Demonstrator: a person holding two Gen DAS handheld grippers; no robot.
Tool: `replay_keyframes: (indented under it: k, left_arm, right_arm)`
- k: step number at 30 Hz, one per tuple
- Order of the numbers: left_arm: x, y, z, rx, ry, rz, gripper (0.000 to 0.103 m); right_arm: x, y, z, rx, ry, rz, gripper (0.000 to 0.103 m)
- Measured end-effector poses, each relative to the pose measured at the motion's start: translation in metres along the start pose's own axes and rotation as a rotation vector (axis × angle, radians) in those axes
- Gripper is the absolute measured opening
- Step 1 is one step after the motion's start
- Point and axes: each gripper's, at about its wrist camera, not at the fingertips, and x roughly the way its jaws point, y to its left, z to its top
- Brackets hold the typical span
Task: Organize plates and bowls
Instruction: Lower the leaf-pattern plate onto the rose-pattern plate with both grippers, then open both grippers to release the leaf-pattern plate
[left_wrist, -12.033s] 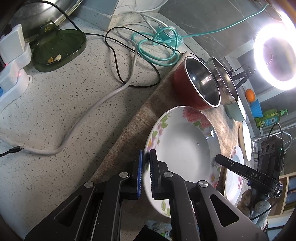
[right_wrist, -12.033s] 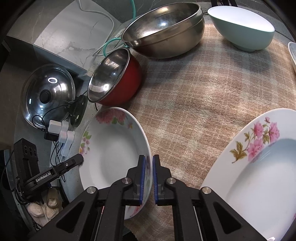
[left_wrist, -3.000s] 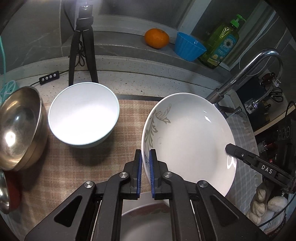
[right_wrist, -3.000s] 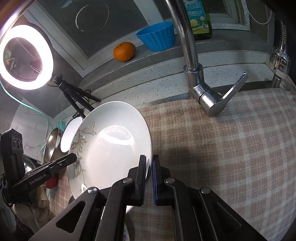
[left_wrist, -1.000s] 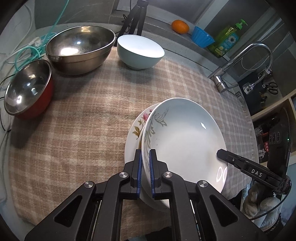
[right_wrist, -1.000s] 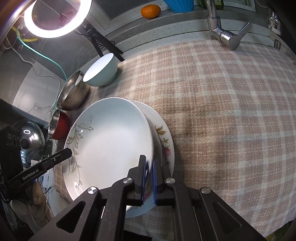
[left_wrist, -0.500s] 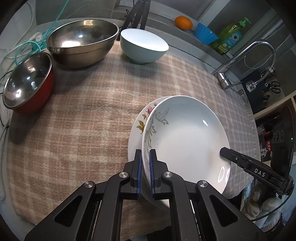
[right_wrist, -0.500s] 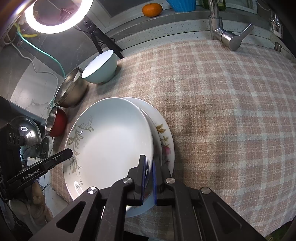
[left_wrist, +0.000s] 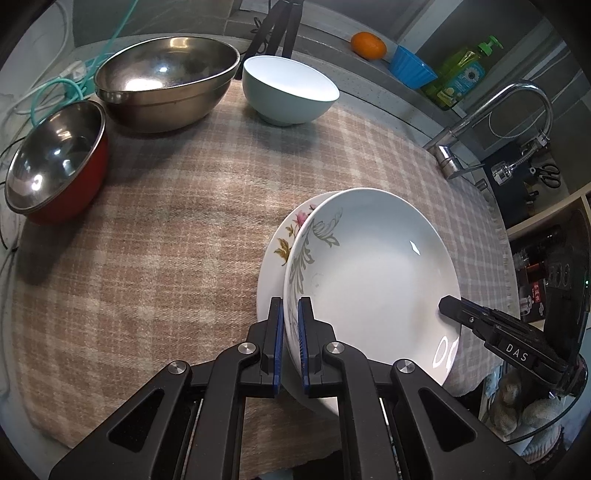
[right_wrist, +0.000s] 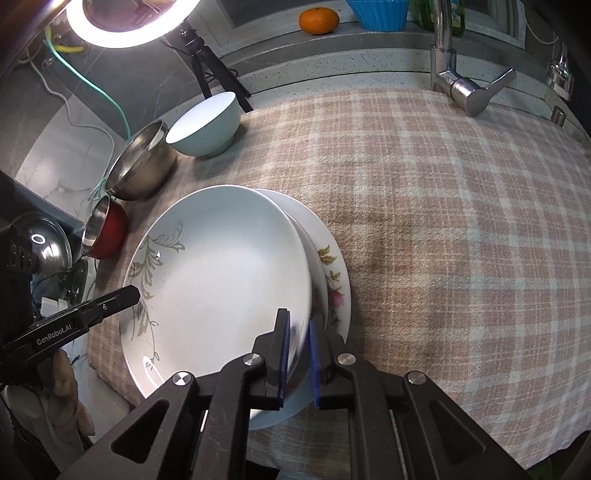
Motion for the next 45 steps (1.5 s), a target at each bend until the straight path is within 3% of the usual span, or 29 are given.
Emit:
replay_keyframes:
  k: [16,20,37,45]
  left_arm:
    - [-0.001,0.001,-0.001,0.004,0.006,-0.006,0.006]
    - [-0.003,-0.001,-0.001,0.007,0.001,-0.008,0.006]
    - [-0.009,-0.002,0.001,0.021,-0.020,0.007,0.006]
    - [-0.021,-0.002,-0.001,0.054,-0.066,0.063,0.007]
  right_arm:
    - [-0.001,0.012,-0.001,-0.057,0.006,-0.048,0.020]
    - [-0.003,0.010,0.000,-0.057,-0.003,-0.059,0.034]
    - [-0.010,0.007,0.000,-0.042,-0.024,-0.044,0.034]
    - [-0.023,0.007,0.003,-0.042,-0.062,-0.044,0.034]
